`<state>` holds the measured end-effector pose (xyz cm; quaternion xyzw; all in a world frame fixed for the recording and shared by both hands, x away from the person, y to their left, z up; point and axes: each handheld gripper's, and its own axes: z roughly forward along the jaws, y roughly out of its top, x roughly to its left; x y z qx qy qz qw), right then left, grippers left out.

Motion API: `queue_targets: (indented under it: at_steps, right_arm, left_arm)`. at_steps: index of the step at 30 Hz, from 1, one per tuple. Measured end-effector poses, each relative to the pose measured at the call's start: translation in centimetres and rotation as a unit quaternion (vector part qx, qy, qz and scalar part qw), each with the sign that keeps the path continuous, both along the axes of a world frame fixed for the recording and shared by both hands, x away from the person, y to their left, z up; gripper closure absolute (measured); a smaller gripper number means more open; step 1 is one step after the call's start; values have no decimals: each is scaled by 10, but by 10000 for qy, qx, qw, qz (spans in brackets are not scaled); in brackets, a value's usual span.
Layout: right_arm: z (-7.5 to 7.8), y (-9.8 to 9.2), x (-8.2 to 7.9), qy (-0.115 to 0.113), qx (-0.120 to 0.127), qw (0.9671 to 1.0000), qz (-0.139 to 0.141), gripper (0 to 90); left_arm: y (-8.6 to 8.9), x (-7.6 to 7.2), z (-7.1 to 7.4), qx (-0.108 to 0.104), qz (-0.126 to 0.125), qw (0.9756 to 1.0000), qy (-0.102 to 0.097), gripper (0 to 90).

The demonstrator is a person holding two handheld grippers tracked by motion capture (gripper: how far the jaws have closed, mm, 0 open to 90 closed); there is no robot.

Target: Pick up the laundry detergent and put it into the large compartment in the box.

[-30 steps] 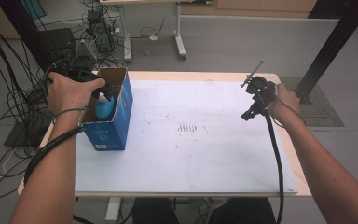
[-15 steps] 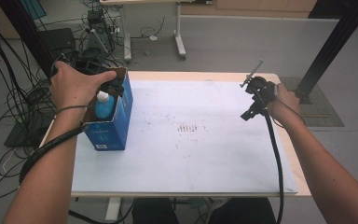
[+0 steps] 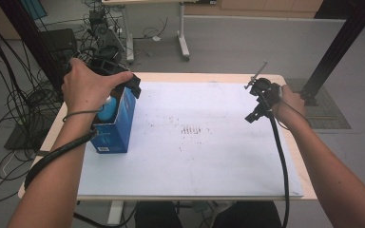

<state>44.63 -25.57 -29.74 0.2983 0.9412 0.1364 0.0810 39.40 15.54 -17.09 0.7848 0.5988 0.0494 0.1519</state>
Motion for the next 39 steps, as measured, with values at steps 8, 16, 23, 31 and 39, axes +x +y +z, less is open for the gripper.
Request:
queue_targets:
  at_steps: [8, 16, 23, 31, 39]
  right_arm:
    - [-1, 1, 0, 21, -13, 10000, -11, 42]
    - [-2, 0, 1, 41, -24, 10000, -6, 42]
    - [-2, 0, 0, 57, -9, 10000, -9, 42]
    - [-1, -5, 0, 71, 57, 9999, -57, 42]
    - [-1, -5, 1, 73, 56, 9999, -48, 42]
  left_arm:
    - [-24, -4, -1, -84, -399, 9992, -18, 69]
    - [-52, -11, -5, -93, -786, 9969, 32, 57]
    - [-72, -15, -23, -33, -1055, 9943, 149, 54]
    - [-86, -19, -47, -53, -1294, 9911, 315, 54]
    - [-97, -19, -71, -70, -1426, 9885, 495, 54]
